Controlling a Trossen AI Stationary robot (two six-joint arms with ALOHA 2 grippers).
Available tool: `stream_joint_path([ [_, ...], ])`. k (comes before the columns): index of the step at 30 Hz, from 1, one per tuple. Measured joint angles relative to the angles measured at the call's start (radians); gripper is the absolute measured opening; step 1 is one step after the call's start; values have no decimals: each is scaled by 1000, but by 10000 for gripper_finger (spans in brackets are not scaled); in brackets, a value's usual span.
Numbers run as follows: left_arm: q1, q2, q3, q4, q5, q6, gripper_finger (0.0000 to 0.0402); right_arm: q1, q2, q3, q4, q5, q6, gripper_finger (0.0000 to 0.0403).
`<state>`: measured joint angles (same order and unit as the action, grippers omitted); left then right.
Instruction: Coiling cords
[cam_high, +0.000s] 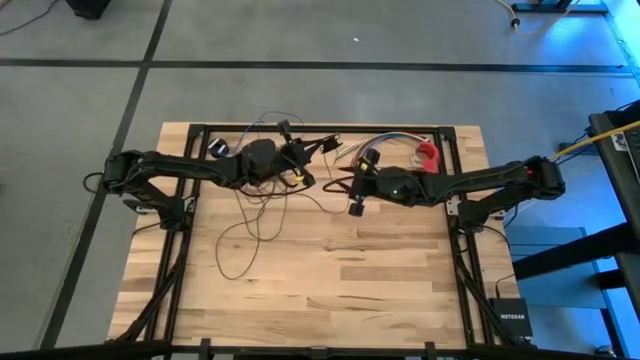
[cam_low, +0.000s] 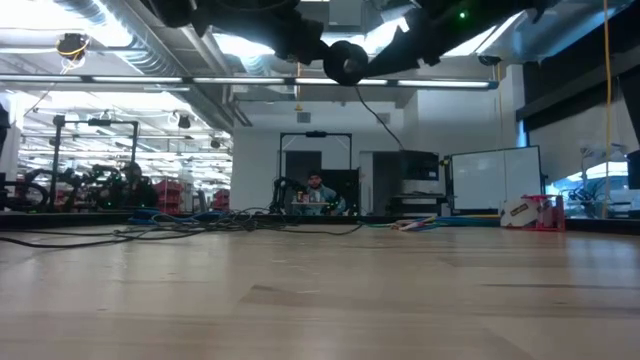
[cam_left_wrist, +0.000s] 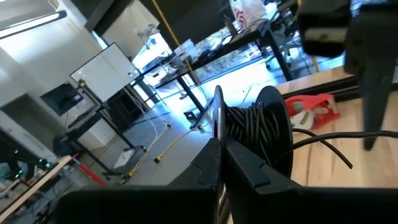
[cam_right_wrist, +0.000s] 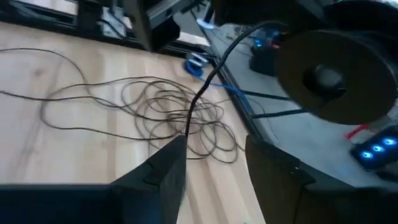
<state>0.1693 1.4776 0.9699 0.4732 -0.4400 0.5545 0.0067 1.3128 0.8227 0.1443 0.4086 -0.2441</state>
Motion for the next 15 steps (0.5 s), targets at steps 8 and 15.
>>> stream_joint_path([
  [8,1,0,-1,9,2,1,2,0,73,-2,67,-100,29,170],
  [15,-5,0,-1,8,3,3,3,9,123,-2,134,46,-72,120],
])
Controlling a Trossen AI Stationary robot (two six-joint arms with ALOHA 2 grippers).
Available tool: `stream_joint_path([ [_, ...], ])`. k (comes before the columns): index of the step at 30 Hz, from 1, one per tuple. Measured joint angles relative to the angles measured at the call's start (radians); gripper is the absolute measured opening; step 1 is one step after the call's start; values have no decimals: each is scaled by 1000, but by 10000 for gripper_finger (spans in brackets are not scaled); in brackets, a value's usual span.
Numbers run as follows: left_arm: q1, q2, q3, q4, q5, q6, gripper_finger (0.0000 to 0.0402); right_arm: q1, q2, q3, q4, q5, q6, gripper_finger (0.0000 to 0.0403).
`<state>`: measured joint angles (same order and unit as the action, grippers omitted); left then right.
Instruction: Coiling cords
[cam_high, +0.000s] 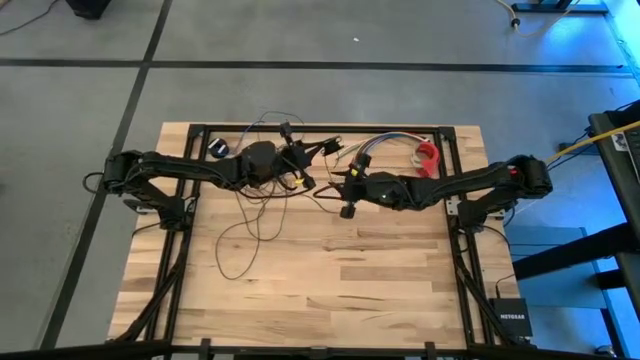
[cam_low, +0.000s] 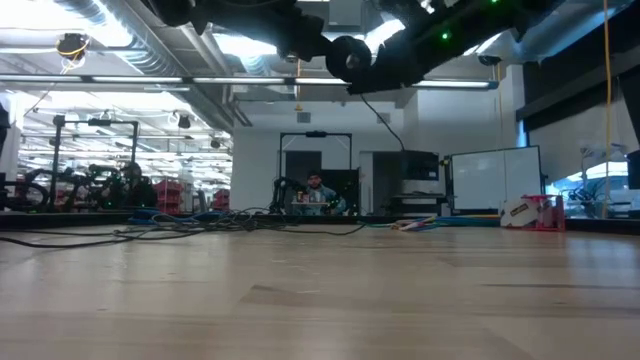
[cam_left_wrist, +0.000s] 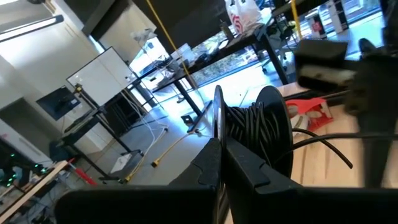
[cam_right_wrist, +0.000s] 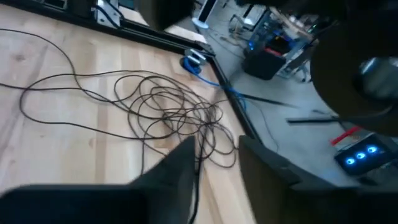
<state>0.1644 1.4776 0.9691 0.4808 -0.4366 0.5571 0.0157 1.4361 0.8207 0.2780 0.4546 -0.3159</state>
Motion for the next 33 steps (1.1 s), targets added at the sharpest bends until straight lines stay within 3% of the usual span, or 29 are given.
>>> stream_joint_path([
  [5,1,0,0,-8,-2,5,3,25,-8,0,-14,28,-44,16],
  [13,0,0,0,-25,-1,10,3,80,-117,0,-82,202,-133,9],
  [20,-16,0,0,-36,8,36,4,20,-255,1,-149,339,-221,6],
  [24,-42,0,0,-4,42,45,5,-49,-277,1,-229,312,-185,6],
  [29,-61,0,-1,50,149,2,5,-117,-247,1,-269,159,-104,3],
  [33,-67,1,-1,89,163,-18,5,-137,-209,1,-242,84,-70,6],
])
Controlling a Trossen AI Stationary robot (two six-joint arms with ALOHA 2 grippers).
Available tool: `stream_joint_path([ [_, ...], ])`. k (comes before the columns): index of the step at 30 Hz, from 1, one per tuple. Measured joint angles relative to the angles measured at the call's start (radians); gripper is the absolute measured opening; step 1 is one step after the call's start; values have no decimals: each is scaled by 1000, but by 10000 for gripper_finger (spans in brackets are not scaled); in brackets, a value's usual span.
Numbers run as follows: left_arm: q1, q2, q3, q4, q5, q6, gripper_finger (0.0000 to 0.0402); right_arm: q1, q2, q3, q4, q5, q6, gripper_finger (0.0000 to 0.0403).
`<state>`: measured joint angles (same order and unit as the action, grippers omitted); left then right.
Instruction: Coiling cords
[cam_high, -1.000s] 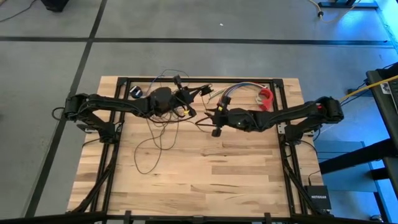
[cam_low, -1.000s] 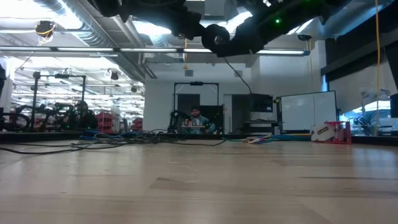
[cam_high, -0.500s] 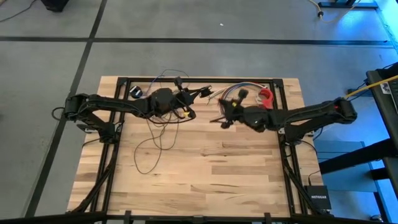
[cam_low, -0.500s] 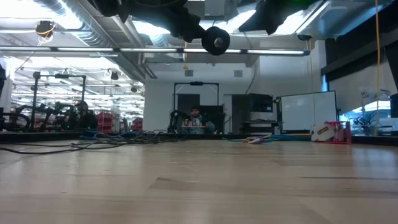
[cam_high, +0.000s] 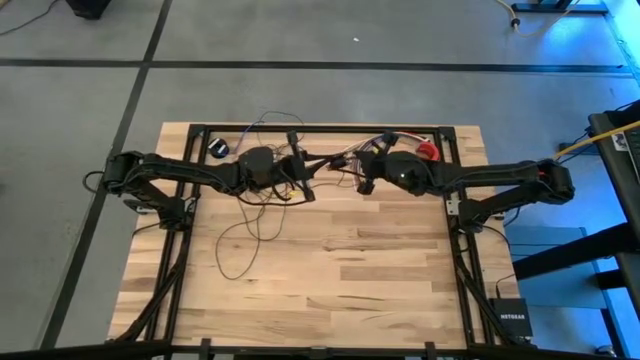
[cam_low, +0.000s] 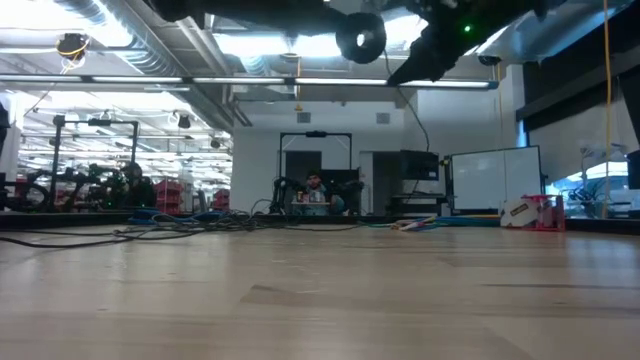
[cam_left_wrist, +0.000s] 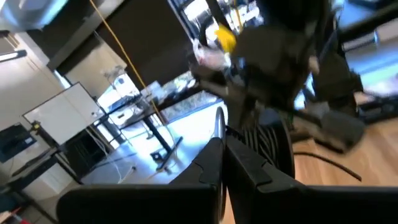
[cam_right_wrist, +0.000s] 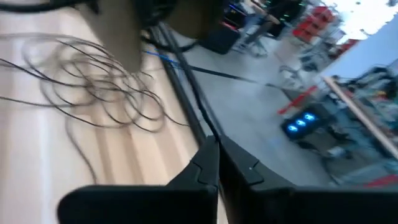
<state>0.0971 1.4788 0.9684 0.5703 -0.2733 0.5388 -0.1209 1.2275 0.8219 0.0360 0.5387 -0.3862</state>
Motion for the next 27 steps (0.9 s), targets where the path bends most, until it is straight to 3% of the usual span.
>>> stream_joint_path([
  [8,1,0,0,26,61,-19,5,2,52,0,76,-207,75,10],
  [13,3,0,0,24,60,-19,5,2,62,0,103,-358,122,51],
  [20,3,0,0,15,60,-12,5,3,-3,0,17,-309,100,132],
  [27,3,0,0,17,57,-8,5,3,-109,-1,-99,-270,83,158],
])
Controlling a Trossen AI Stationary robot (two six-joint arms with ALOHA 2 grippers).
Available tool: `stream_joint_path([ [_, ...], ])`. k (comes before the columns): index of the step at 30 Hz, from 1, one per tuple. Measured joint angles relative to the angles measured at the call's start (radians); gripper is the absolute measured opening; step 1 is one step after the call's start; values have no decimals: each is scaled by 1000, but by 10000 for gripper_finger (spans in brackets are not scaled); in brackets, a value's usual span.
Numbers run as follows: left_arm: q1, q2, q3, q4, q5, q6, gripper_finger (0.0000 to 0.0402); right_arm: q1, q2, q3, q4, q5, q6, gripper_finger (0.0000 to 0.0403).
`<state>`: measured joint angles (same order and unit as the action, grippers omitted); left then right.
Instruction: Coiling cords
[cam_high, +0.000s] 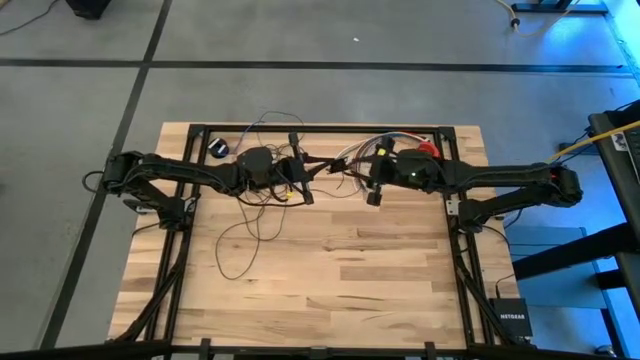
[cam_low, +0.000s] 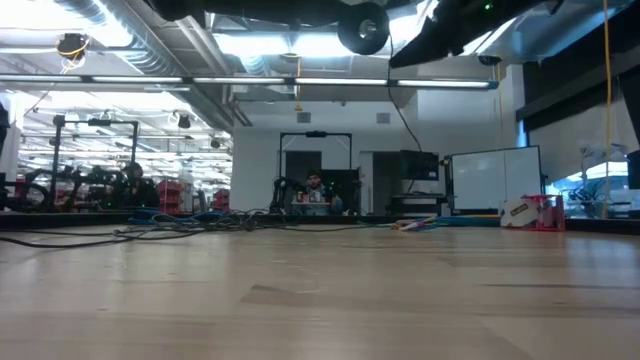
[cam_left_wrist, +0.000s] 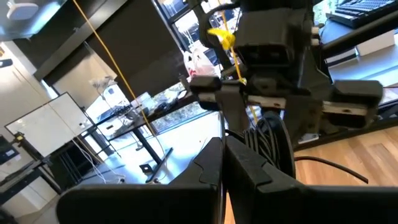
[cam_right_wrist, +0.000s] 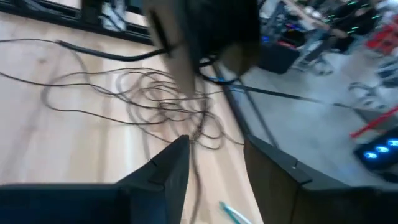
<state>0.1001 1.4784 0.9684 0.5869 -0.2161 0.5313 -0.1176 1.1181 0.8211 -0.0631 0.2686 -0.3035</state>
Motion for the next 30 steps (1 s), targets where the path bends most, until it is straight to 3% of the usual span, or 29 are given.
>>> stream_joint_path([
  [8,-2,0,0,-12,0,22,5,0,-114,0,6,114,-141,158],
  [10,-2,0,0,-18,0,28,5,0,-142,0,13,66,-144,158],
  [15,-2,0,0,-20,0,30,5,0,-149,0,8,-194,-124,159],
  [17,-2,0,0,-24,4,31,5,1,-134,0,34,-205,-142,159],
  [21,-2,0,0,-45,98,47,5,-2,-111,0,141,-104,-202,159],
  [26,-3,-1,0,-45,123,48,5,1,-86,1,166,-226,-249,159],
  [30,-2,-1,0,-47,125,49,5,-1,-56,1,182,-243,-249,159],
])
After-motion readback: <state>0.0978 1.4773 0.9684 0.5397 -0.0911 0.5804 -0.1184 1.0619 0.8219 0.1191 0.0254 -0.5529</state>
